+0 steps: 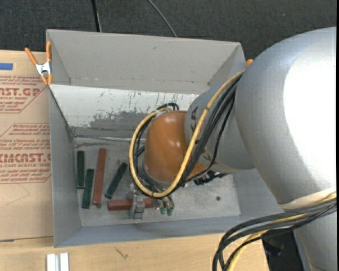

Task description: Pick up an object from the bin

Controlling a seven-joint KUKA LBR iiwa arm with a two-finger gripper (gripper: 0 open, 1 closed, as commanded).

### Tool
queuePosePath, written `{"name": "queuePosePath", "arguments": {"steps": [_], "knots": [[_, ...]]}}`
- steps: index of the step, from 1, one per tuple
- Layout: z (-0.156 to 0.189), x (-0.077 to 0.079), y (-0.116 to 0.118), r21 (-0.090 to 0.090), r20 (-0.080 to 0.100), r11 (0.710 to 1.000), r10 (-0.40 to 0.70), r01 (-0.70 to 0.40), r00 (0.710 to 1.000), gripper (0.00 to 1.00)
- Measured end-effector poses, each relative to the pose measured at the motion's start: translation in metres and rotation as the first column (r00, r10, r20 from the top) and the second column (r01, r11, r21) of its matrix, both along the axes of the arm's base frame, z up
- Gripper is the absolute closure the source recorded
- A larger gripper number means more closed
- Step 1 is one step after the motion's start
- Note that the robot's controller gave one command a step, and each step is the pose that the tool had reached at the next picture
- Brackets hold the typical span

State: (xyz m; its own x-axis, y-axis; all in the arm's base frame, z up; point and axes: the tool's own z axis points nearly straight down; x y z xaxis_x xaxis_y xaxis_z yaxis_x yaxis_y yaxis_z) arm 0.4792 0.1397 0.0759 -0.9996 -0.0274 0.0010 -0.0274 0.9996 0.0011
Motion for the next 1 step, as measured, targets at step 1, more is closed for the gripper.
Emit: {"name": "queuePosePath", "arguments": {"steps": [1], "knots": [[0.2057, 0.0270, -0.0038, 0.001, 0.007, 1.000, -0.023, 0.023, 1.000, 1.00]]}}
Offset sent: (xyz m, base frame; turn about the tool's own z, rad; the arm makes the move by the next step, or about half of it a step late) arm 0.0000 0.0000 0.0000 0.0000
